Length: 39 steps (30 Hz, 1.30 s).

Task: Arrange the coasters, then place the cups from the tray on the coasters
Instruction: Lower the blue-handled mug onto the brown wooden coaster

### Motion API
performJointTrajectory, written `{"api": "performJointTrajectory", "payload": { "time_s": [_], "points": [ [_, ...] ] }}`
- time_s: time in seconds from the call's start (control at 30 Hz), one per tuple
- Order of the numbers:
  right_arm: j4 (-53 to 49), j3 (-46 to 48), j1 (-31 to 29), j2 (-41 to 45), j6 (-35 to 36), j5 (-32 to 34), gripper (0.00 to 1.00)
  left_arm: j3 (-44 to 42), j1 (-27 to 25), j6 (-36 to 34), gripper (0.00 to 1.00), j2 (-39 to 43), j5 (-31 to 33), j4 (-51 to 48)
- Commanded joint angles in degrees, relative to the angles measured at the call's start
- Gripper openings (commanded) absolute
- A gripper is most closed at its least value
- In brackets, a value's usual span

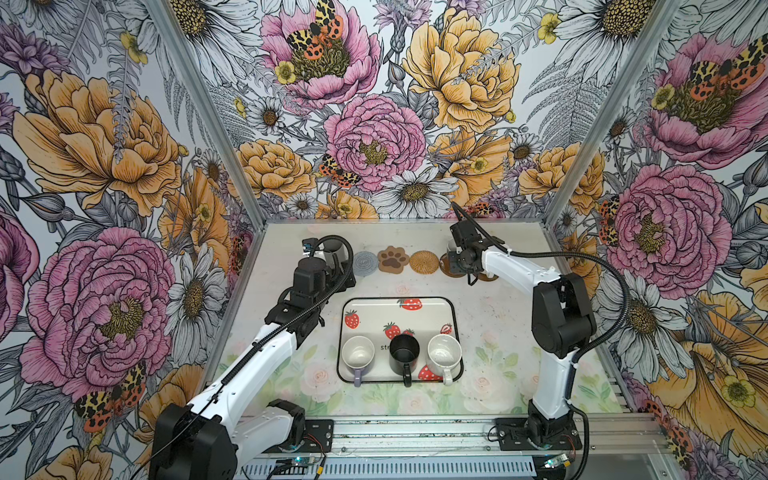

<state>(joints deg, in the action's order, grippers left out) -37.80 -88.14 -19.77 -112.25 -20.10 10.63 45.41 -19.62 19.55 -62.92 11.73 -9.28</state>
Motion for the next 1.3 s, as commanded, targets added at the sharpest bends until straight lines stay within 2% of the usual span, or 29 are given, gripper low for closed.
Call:
{"api": "performJointTrajectory", "payload": {
  "time_s": [0.0, 1.27],
  "points": [
    [3.87, -2.41, 0.69, -0.38, -1.08, 0.21, 0.00, 0.20, 0.59, 0.16, 0.99, -0.21, -0.12, 1.19],
    [4.75, -2.14, 1.73, -2.38, -2.23, -3.39, 0.00, 1.00, 0.92, 0.13, 0.99, -1.78, -0.25, 1.19]
  ]
}}
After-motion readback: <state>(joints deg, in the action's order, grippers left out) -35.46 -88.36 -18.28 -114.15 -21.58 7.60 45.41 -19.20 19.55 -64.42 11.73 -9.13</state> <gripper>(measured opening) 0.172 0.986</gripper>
